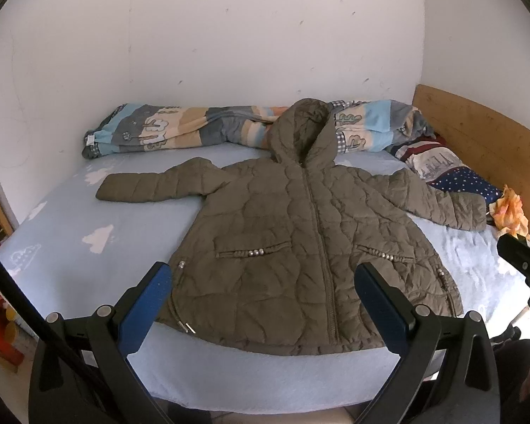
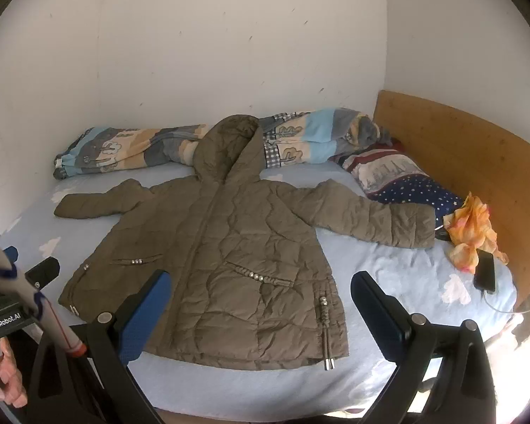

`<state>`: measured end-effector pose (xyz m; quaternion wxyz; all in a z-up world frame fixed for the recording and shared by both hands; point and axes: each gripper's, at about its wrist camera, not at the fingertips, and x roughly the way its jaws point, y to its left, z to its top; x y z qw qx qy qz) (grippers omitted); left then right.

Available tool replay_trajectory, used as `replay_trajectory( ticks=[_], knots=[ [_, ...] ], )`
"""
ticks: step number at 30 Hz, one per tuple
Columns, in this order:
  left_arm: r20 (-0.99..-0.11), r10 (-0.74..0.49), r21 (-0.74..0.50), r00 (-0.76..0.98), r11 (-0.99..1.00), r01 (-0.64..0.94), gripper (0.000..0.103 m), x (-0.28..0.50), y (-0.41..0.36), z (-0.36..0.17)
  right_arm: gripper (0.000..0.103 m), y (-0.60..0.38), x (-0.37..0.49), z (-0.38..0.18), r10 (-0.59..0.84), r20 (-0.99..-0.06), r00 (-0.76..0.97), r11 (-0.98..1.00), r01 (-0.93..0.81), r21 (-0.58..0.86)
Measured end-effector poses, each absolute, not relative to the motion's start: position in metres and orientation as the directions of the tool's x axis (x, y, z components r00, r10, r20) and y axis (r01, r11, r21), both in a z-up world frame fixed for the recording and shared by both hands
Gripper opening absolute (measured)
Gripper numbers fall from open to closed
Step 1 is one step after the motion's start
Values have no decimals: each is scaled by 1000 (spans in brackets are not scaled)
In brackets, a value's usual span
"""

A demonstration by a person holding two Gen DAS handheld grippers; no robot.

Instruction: Fold large clothes

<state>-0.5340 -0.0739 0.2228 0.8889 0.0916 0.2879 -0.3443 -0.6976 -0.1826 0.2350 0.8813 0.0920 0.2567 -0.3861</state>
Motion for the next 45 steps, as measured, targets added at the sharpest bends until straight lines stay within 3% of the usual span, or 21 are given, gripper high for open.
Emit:
replay_trajectory(
  ticks=[45],
  knots=[
    [-633, -526, 35, 569, 714, 699, 103, -515, -107, 192, 103, -197, -682, 202, -584, -594, 553, 704, 710, -31]
  ],
)
